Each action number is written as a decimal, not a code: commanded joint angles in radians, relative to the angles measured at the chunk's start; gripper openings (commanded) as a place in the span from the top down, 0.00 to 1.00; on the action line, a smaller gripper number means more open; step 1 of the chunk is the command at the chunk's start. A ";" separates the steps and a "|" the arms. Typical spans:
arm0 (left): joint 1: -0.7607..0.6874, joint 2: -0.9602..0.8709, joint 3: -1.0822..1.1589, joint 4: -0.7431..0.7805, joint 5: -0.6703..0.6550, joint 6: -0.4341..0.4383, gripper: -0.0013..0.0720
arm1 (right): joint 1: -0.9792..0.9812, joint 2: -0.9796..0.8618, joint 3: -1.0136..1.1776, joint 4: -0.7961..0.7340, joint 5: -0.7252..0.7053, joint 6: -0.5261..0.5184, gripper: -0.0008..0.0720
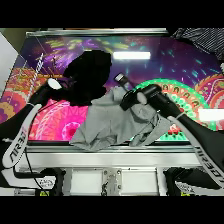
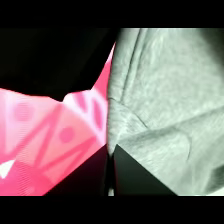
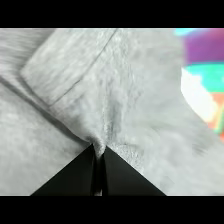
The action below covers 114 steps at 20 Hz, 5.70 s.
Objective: Fold the clothes and pants, and hang the long-sleeved shirts on hangers.
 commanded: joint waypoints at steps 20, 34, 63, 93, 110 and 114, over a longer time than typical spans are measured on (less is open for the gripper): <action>-0.188 0.484 -0.466 0.126 -0.017 -0.021 0.28 | -0.420 0.529 -0.455 0.046 0.229 0.010 0.26; -0.622 -0.085 0.293 0.492 0.080 -0.339 0.32 | -0.419 0.736 -0.452 0.051 0.227 0.172 0.26; -0.655 -0.047 0.167 0.508 -0.040 -0.348 0.96 | -0.078 0.644 -0.604 0.132 0.209 0.154 0.01; -0.533 0.248 0.769 0.509 -0.129 -0.311 0.96 | -0.171 0.386 0.453 -0.214 0.552 0.292 0.96; -0.544 0.272 -0.077 0.340 -0.113 -0.271 0.96 | -0.170 0.383 -0.074 0.089 0.755 0.364 0.96; -0.539 0.310 -0.076 0.281 -0.090 -0.250 0.96 | -0.169 0.400 -0.074 0.092 0.754 0.381 0.96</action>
